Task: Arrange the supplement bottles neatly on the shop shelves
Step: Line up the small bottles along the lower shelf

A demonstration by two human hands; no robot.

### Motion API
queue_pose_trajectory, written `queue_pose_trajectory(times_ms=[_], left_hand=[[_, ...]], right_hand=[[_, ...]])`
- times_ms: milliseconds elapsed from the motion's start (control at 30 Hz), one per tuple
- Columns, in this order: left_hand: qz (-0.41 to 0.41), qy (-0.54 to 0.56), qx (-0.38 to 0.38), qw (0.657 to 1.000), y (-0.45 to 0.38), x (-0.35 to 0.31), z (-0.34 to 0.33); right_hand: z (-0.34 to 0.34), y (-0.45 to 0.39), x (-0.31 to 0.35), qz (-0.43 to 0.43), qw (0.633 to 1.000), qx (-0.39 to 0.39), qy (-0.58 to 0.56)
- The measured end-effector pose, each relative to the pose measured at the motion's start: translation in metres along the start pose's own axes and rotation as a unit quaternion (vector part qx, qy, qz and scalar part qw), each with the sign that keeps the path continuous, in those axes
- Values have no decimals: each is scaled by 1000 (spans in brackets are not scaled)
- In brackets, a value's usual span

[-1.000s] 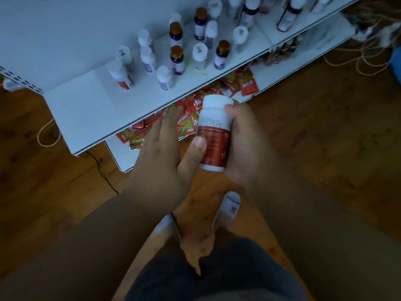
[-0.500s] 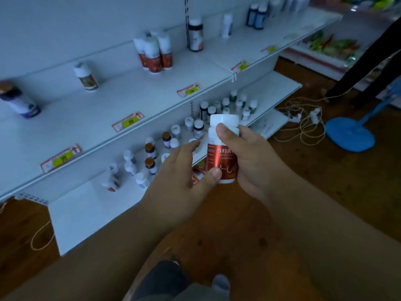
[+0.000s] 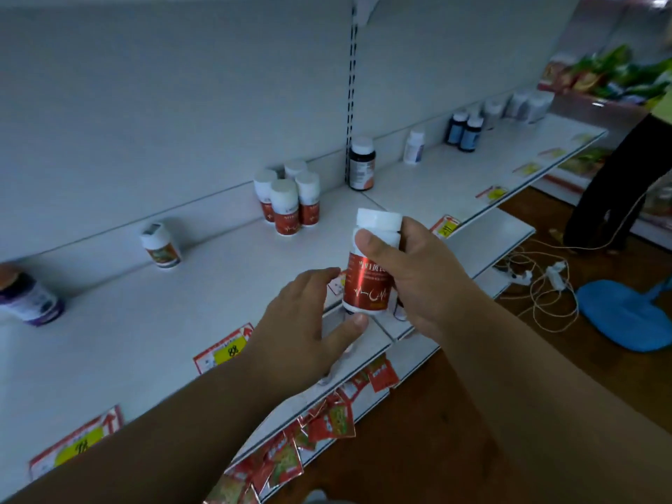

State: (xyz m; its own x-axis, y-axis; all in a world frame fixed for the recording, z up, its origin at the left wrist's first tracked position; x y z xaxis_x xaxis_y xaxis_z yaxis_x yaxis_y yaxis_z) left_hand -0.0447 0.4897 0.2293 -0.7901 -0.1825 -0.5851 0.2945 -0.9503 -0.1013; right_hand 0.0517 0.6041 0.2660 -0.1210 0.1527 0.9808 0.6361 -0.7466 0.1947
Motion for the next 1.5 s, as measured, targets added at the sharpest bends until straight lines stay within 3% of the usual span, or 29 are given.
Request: queue_pose_trajectory(times_ms=[200, 333, 567, 700, 867, 1000, 1167, 1400, 1500], left_hand=[[35, -45, -19, 998, -69, 37, 19], [121, -100, -20, 987, -108, 71, 14], [315, -148, -9, 937, -131, 129, -19], [334, -162, -24, 928, -151, 146, -21], [371, -159, -31, 914, -150, 160, -28], [374, -160, -59, 912, -151, 167, -22], [355, -162, -29, 920, -152, 171, -20], [294, -157, -27, 942, -141, 161, 3], [255, -139, -49, 956, -126, 151, 20]], right_hand=[[-12, -95, 17, 32, 998, 23, 58], [-20, -156, 16, 38, 987, 44, 149], [-72, -215, -3, 149, 914, 144, 348], [-86, -245, -5, 213, 882, 154, 392], [-98, -258, -10, 244, 877, 161, 382], [-106, -259, -9, 249, 877, 170, 374], [-107, -264, -9, 219, 880, 172, 384], [-91, -232, -2, 206, 904, 66, 367], [-88, -205, -1, 209, 898, 27, 386]])
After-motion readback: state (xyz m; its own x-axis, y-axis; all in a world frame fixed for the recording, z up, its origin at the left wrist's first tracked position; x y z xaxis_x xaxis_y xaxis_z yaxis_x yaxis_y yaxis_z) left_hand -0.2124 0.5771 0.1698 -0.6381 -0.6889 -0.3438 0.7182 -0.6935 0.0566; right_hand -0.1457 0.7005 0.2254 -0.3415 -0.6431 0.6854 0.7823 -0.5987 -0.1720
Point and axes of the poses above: each hand's wrist, its own y-axis away from the middle knuckle, its own z-axis out of the back of the hand, x = y × z, the point moved 7 cm from there along -y, towards the middle knuckle, and after that the axes turned 3 degrees about -z, right-handed, at the moved point
